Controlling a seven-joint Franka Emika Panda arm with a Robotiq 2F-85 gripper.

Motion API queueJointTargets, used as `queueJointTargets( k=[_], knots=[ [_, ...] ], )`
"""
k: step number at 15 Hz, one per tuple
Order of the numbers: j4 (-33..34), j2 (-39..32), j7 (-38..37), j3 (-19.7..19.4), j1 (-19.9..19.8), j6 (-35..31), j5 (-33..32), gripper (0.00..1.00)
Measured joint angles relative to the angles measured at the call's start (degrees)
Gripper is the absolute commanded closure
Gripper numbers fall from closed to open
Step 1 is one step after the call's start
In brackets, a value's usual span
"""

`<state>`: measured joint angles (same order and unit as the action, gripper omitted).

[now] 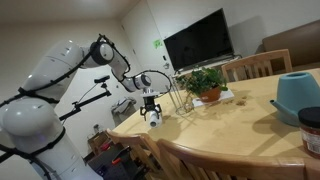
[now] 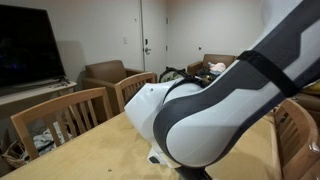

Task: Slightly move the tissue roll to the bottom of the table

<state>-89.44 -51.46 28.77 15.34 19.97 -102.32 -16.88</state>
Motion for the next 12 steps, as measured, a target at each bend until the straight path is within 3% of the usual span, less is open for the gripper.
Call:
queueJointTargets(
  k=[8,12],
  knots=[
    [-4.55,8.16,-11.43,0.09,1.62,-0.76,-0.35,0.0],
    [-6.71,11.86,-13.22,-0.23,1.44,-2.06,-0.4,0.0]
  ],
)
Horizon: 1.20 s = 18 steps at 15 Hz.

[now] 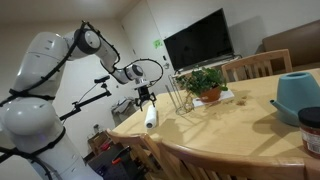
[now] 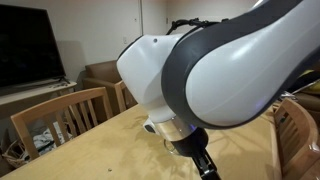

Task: Slightly move the tissue roll to the bottom of the table

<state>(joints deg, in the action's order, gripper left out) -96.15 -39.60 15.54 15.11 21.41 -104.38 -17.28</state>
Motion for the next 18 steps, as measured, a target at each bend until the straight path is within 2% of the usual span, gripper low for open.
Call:
queueJointTargets(
  k=[6,10,18],
  knots=[
    [-2.62,2.03,-0.31,-0.28,-1.04,-4.95,0.0,0.0],
    [-7.42,6.83,-3.11,-0.21,-1.04,-9.72,0.01,0.0],
    [-21.36,20.46,-16.07,-0.23,-0.24,-18.37,-0.2,0.0]
  ],
)
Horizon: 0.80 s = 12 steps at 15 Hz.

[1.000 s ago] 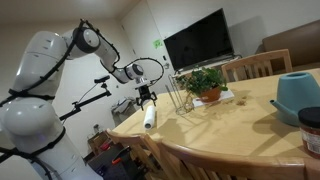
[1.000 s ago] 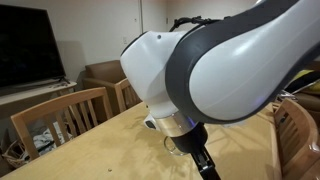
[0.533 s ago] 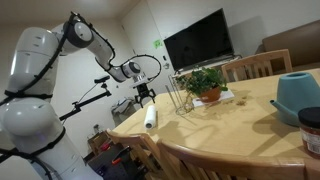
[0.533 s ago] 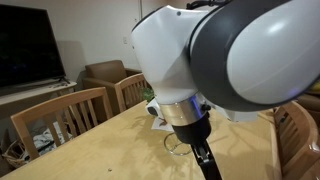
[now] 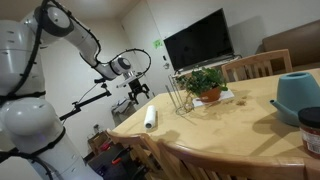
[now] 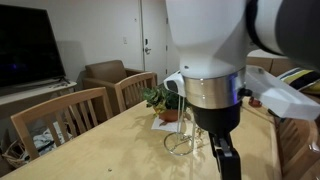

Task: Slightly move the tissue roll to the bottom of the table

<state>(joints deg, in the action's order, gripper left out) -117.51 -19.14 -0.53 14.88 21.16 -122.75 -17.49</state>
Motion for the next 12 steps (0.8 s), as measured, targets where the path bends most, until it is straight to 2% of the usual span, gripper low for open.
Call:
queueJointTargets(
  k=[7,10,12],
  knots=[
    [-16.92,11.64,-10.55,-1.54,-2.26,-13.81,0.01,0.0],
    [-23.15,15.42,-11.27,-2.1,-3.95,-19.59,0.01,0.0],
    [-25.26,16.59,-11.17,-2.16,-4.57,-21.18,0.01,0.0]
  ],
)
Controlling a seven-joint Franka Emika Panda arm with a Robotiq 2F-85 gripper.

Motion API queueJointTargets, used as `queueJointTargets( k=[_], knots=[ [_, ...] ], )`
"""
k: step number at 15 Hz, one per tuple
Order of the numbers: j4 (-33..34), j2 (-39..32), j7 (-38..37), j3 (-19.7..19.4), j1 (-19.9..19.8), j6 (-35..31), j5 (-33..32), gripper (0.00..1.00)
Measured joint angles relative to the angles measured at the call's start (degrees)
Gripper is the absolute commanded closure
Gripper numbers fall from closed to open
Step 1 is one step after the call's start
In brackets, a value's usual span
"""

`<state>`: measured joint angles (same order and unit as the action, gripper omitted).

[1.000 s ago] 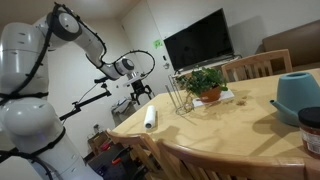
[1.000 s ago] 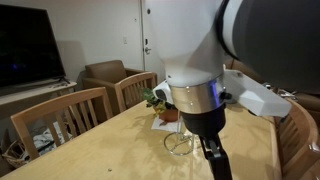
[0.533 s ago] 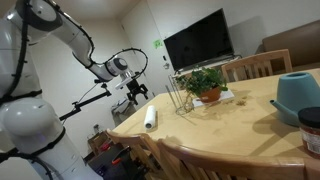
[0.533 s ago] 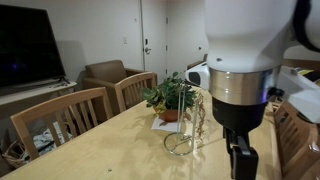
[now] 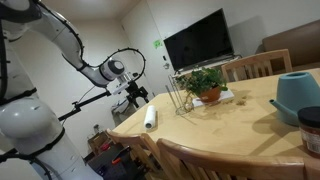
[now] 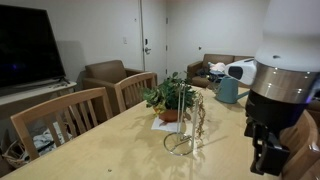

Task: Slightly move the tissue roll to the bottom of the table

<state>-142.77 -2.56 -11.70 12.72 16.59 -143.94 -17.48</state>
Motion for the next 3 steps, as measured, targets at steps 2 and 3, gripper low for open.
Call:
queueJointTargets(
  k=[2,3],
  knots=[
    [-0.43,0.38,0.0,0.0,-0.05,-0.09,0.0,0.0],
    [-0.43,0.42,0.0,0.0,-0.05,-0.1,0.0,0.0]
  ],
)
